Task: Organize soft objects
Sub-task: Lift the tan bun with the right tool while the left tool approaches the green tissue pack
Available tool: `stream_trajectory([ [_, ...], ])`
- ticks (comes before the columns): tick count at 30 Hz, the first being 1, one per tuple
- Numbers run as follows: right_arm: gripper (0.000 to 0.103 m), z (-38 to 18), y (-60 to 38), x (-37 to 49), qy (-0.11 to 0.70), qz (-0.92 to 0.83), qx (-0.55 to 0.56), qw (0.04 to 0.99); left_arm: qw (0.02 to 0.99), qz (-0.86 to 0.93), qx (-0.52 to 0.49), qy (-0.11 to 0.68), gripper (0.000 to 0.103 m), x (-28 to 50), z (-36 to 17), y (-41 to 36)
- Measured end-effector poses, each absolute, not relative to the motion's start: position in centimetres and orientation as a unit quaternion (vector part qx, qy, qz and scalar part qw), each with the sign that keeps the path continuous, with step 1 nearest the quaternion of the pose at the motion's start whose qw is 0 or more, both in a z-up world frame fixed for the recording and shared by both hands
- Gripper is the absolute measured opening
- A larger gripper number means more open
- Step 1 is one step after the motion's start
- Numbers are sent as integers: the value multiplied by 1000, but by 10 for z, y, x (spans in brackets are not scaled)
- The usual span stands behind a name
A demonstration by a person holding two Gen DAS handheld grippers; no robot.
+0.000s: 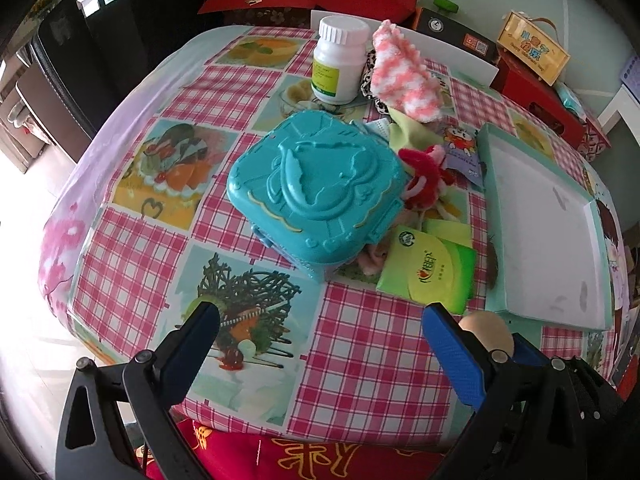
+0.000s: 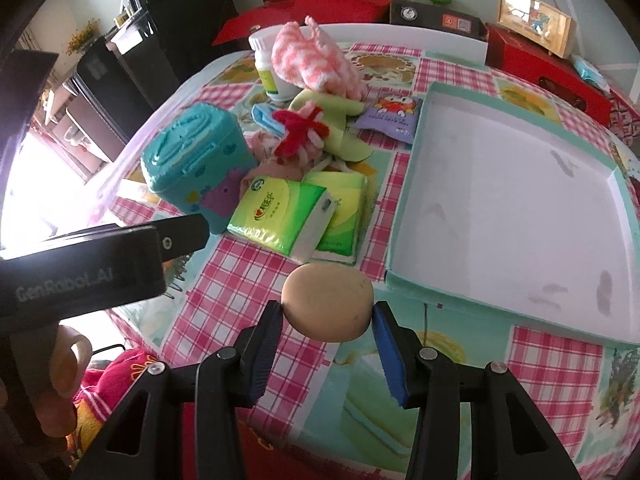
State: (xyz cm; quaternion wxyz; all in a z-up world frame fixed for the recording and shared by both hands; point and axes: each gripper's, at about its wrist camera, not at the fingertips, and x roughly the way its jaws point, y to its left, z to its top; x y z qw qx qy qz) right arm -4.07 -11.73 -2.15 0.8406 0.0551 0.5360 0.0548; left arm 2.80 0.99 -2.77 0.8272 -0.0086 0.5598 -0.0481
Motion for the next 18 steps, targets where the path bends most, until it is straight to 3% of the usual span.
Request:
stream_trajectory([
  [18,49,0,-181,-43,506,-2,117,855,826,-84,32,557,101,37,-29,-29],
])
